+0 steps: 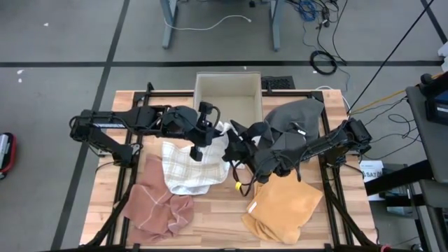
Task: Fold towel
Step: Fold the white patterned towel
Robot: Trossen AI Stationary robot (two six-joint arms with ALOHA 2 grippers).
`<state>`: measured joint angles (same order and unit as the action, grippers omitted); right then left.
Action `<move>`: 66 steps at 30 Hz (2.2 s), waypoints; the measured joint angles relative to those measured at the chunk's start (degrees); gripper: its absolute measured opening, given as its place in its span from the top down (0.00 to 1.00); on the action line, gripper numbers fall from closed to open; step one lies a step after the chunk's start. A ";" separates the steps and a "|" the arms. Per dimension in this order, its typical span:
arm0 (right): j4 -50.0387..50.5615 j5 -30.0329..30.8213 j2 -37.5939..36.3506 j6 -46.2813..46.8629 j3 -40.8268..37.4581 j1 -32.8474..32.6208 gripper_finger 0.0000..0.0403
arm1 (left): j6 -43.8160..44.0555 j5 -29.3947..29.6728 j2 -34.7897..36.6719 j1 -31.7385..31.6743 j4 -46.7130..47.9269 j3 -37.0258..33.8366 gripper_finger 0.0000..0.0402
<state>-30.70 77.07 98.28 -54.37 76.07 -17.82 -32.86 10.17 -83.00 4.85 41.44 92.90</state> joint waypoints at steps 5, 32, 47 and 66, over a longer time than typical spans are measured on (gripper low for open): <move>2.90 3.51 0.00 -0.46 0.00 -0.52 0.72 | 0.89 0.07 0.34 -0.05 2.11 0.00 1.00; 52.57 -8.44 0.64 56.94 0.02 2.25 0.72 | 2.13 6.85 8.88 3.86 4.46 -0.04 1.00; 66.52 -12.47 5.97 74.35 -0.04 0.89 0.72 | 0.85 9.66 8.83 3.81 4.23 -0.02 1.00; 64.31 -17.66 16.06 80.91 -0.02 -1.93 0.72 | 1.25 9.85 8.81 3.81 3.77 -0.02 1.00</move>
<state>33.61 59.41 114.34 26.53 76.06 -19.75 -31.61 20.02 -74.19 8.67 45.21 92.88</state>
